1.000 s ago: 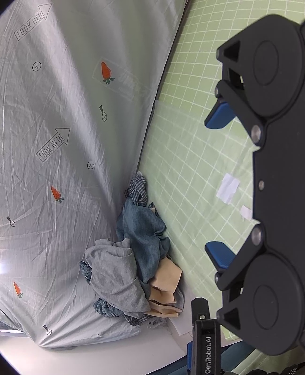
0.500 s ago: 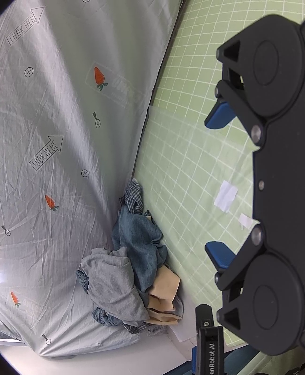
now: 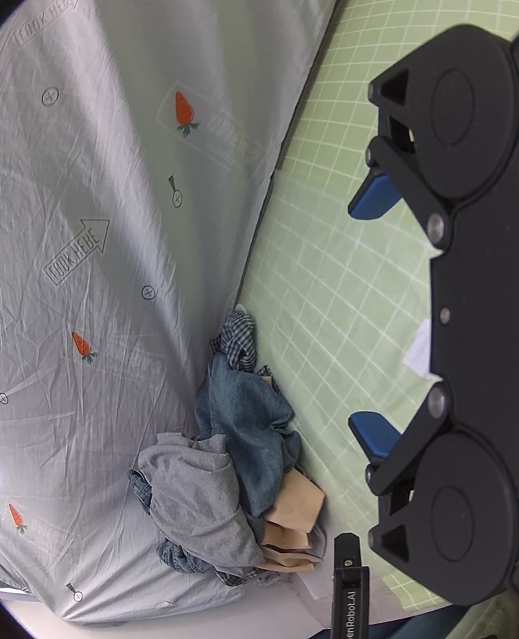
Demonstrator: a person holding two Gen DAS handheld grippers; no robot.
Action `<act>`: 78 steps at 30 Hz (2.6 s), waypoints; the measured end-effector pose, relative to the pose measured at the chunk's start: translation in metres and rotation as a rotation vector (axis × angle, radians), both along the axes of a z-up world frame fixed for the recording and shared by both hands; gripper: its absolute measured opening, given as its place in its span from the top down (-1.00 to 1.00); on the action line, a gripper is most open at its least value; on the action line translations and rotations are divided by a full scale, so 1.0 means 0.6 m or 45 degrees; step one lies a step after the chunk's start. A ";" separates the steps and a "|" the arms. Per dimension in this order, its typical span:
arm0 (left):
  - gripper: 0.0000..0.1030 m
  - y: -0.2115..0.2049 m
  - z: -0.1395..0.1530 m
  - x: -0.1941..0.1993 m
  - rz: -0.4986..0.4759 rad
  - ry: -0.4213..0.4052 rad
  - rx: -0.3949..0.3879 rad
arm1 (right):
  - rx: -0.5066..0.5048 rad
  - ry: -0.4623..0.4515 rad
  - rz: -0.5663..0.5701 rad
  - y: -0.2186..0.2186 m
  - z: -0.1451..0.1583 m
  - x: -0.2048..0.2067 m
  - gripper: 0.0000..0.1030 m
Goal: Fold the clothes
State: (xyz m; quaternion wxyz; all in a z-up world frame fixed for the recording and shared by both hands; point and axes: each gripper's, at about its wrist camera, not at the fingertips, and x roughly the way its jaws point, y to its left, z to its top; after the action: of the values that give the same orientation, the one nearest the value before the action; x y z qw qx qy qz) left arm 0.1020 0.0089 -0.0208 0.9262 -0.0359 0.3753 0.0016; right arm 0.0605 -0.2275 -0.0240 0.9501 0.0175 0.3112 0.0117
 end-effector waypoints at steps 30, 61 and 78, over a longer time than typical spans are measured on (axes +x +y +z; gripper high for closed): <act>-0.51 0.256 -0.036 0.361 0.516 0.080 -0.548 | 0.427 0.074 0.431 0.211 -0.038 0.507 -0.01; 0.18 0.075 -0.092 0.131 0.161 0.353 -0.561 | 0.023 0.029 -0.829 -0.344 -0.043 -0.116 0.99; 0.04 0.089 -0.092 0.178 0.242 0.280 -0.533 | 0.200 0.079 -0.358 -0.227 -0.073 0.098 0.38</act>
State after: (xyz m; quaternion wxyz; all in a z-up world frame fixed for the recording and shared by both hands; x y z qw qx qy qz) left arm 0.2090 0.0625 -0.0759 0.8479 -0.2616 0.4610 0.0150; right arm 0.1190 -0.3638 -0.0676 0.9280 0.1356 0.3332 -0.0975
